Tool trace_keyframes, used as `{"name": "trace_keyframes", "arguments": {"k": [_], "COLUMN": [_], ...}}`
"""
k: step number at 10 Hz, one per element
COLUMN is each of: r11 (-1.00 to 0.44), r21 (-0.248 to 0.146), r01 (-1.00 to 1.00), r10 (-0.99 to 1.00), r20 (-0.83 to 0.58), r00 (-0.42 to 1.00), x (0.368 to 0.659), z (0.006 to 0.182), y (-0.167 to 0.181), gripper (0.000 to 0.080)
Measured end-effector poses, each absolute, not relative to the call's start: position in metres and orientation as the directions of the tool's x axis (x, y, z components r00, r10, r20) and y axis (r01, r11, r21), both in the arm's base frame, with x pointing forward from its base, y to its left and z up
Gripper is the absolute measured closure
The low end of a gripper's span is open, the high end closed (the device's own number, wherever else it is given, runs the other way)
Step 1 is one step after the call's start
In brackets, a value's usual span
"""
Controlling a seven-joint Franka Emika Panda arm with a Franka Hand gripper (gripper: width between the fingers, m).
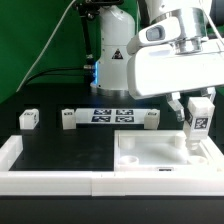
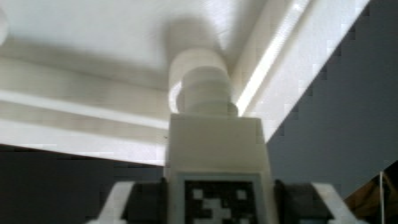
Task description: Assemble one leg
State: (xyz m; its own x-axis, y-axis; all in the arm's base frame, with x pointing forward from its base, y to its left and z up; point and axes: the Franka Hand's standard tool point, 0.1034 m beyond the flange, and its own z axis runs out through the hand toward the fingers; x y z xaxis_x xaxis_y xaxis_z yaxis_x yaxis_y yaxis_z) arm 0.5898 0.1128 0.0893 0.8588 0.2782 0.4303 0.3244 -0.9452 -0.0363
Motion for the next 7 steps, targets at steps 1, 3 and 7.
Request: {"name": "trace_keyframes", "arguments": {"k": [1,3,7], "r11": [-0.945,-0.946,-0.949], "r21": [-0.039,-0.043,-0.036], "r01": [0.325,0.321,0.313], "r10": [0.278,0.272,0.263], "r20": [0.428,0.430,0.456], "r00": [0.860,0.861,0.850], "x": [0.591,0.600,0.605], "z": [0.085,0.082,0.074], "y": [0.114,0.112,0.114], "gripper": [0.0512,0.0512,0.0512]}}
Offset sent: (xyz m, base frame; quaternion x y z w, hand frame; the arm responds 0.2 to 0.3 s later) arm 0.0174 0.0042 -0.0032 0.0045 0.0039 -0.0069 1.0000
